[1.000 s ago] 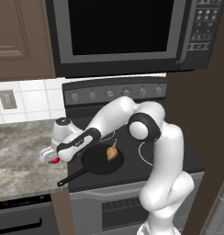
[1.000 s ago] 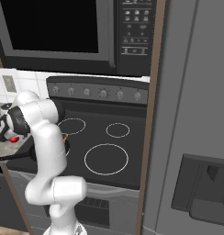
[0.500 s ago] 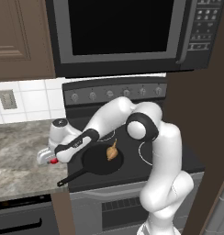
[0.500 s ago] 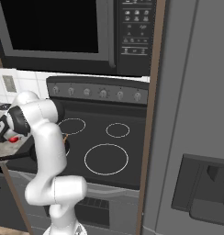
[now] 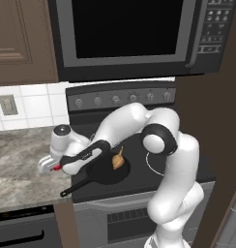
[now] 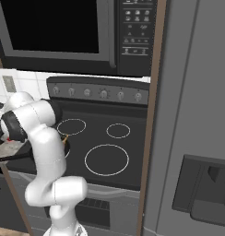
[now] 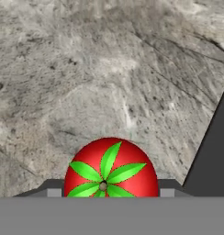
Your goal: Place the pan on the front left burner on the stove. Then place the tomato and the onion in the pan and turn on the front left burner.
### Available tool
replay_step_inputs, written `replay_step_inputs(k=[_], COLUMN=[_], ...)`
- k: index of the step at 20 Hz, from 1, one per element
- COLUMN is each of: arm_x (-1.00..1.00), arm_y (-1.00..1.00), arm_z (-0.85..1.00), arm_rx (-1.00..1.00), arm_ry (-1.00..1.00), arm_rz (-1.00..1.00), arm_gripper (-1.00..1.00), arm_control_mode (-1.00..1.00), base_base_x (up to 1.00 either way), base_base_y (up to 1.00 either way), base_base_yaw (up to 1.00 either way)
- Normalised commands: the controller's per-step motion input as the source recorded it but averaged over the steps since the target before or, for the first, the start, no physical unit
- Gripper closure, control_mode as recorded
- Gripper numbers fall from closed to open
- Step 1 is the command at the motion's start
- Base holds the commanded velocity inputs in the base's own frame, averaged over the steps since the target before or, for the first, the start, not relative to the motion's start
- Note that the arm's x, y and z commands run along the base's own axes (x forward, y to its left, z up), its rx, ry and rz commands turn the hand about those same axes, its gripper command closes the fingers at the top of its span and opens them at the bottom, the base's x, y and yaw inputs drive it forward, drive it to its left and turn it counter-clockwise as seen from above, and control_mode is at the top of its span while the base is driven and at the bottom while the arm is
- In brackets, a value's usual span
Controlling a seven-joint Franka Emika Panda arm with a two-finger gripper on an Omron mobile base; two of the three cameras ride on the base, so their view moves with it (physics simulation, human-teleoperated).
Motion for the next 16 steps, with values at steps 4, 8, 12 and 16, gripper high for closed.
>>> replay_step_inputs(k=[4, 8, 12, 16], arm_x=[-0.05, 0.0, 0.0, -0.03], arm_y=[-0.38, -0.5, -0.56, -0.55], arm_z=[0.45, 0.38, 0.29, 0.16], arm_rx=[0.0, 0.0, 0.0, 0.0], arm_ry=[-0.11, -0.03, 0.02, 0.16], arm_rz=[-0.02, -0.05, -0.09, -0.13], arm_gripper=[1.0, 1.0, 1.0, 1.0], arm_control_mode=[-1.0, -1.0, -1.0, -1.0], base_base_x=[0.0, 0.0, 0.0, 0.0], base_base_y=[0.0, 0.0, 0.0, 0.0], base_base_yaw=[0.0, 0.0, 0.0, 0.0])
